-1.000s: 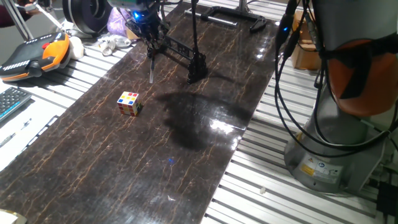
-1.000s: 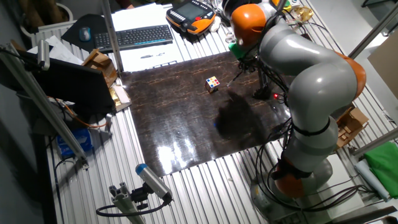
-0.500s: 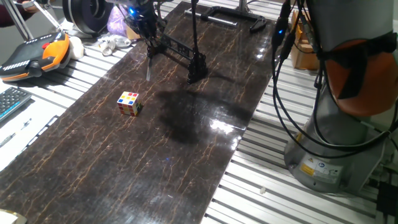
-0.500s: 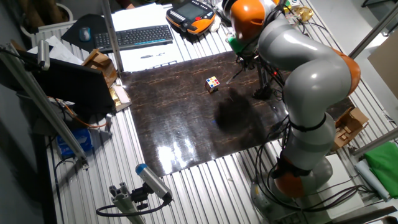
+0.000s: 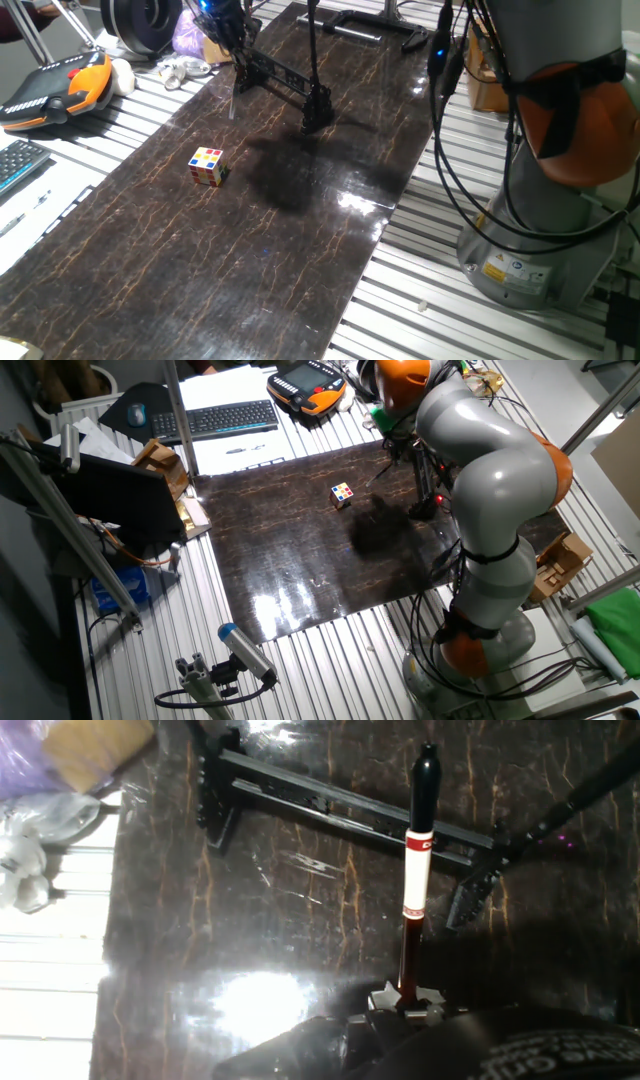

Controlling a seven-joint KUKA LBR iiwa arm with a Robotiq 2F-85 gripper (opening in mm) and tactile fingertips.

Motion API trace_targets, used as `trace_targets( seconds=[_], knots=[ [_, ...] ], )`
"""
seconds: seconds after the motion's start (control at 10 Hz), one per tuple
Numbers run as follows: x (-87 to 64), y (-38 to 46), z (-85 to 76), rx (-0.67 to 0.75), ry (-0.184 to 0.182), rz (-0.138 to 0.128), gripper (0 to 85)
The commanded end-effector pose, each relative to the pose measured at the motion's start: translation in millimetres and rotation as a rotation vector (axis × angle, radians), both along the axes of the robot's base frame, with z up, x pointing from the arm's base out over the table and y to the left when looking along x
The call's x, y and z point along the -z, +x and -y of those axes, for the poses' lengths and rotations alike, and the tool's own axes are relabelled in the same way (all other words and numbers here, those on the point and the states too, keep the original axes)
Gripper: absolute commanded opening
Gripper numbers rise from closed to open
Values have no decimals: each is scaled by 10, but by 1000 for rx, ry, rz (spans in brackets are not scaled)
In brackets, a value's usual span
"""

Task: Place the brush on the pen rack

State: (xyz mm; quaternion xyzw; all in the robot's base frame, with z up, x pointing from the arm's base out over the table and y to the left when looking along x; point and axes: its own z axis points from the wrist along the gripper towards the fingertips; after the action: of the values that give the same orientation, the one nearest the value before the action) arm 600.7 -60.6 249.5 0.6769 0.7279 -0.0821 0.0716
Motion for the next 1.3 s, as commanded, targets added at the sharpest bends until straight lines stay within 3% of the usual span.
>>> trace_targets(
  seconds=[0.0,0.3,1.2],
  knots=[
    [-14,34,28,-6,0,-3,10],
    [-74,128,141,-13,8,-12,10],
    [-112,167,270,-26,19,-12,10]
  ],
)
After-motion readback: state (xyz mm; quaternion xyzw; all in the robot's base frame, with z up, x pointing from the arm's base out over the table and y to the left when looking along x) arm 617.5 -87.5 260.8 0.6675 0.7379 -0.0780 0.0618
